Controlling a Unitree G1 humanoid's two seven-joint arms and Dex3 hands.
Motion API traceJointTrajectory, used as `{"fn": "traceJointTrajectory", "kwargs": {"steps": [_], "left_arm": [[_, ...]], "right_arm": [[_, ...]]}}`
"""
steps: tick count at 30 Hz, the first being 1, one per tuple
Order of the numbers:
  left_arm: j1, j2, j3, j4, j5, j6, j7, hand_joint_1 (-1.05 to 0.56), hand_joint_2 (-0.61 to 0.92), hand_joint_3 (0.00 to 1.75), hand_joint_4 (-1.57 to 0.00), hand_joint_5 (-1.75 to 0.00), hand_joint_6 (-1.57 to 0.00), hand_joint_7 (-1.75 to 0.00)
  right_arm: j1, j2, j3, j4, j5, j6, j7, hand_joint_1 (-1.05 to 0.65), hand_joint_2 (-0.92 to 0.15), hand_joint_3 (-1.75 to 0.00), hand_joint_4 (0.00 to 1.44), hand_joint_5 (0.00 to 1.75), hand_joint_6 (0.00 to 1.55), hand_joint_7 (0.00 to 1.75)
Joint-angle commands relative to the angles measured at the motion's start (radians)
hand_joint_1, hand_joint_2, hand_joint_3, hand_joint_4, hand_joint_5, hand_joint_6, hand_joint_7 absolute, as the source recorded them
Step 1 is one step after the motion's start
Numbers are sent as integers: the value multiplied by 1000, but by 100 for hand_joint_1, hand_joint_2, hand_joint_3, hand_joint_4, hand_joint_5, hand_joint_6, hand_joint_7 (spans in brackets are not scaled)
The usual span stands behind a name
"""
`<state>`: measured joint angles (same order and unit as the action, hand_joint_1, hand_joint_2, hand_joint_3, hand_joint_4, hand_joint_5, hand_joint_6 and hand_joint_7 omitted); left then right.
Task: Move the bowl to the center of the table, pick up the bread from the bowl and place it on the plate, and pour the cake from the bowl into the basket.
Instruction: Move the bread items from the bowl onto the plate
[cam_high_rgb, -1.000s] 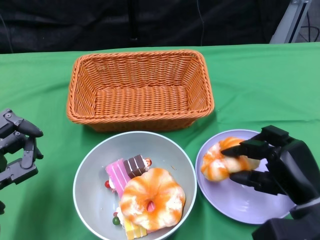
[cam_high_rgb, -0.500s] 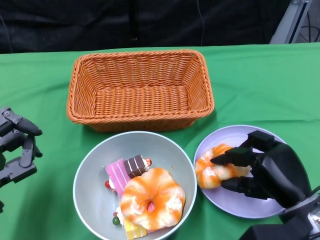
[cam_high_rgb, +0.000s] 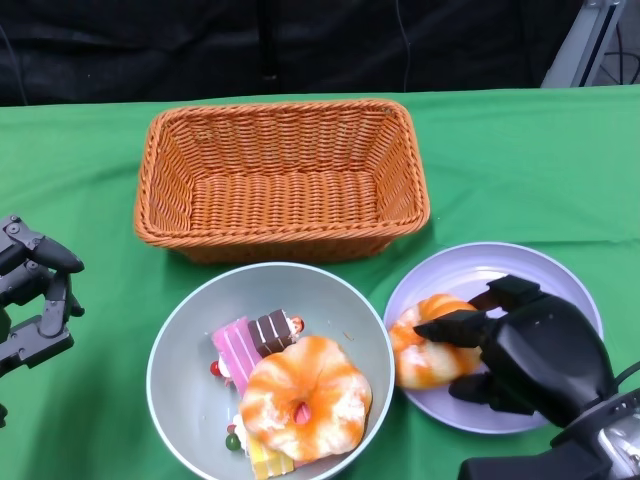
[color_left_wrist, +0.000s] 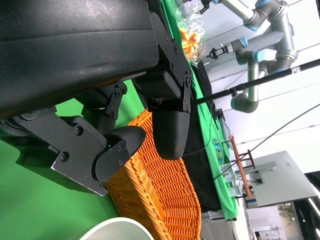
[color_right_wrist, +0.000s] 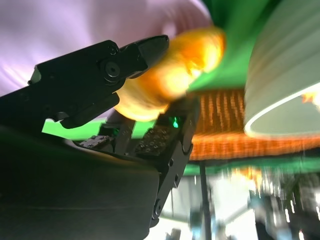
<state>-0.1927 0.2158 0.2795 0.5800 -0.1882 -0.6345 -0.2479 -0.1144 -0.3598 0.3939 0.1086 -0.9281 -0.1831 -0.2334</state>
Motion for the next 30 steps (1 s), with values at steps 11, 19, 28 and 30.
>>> {"fn": "traceJointTrajectory", "kwargs": {"steps": [11, 19, 28, 30], "left_arm": [[-10, 35, 7, 37, -2, -24, -13, 0, 55, 115, -78, -172, -71, -146], [-8, 31, 5, 36, -5, -27, -13, -1, 55, 115, -77, -173, -71, -146], [-8, 29, 1, 33, -1, -28, -10, -1, 55, 116, -76, -175, -71, -147], [-8, 29, 1, 33, -1, -28, -10, -1, 55, 117, -76, -175, -71, -147]], "right_arm": [[105, -4, -27, -549, -50, 420, 725, -55, -89, -1, 2, 1, 0, 0], [83, 16, -54, -654, -73, 519, 867, -85, -92, -14, 9, 4, 14, 4], [137, 70, -125, -727, 47, 444, 696, -80, -92, -14, 22, 10, 27, 6], [140, 70, -127, -725, 52, 436, 689, -80, -92, -14, 22, 10, 28, 5]]}}
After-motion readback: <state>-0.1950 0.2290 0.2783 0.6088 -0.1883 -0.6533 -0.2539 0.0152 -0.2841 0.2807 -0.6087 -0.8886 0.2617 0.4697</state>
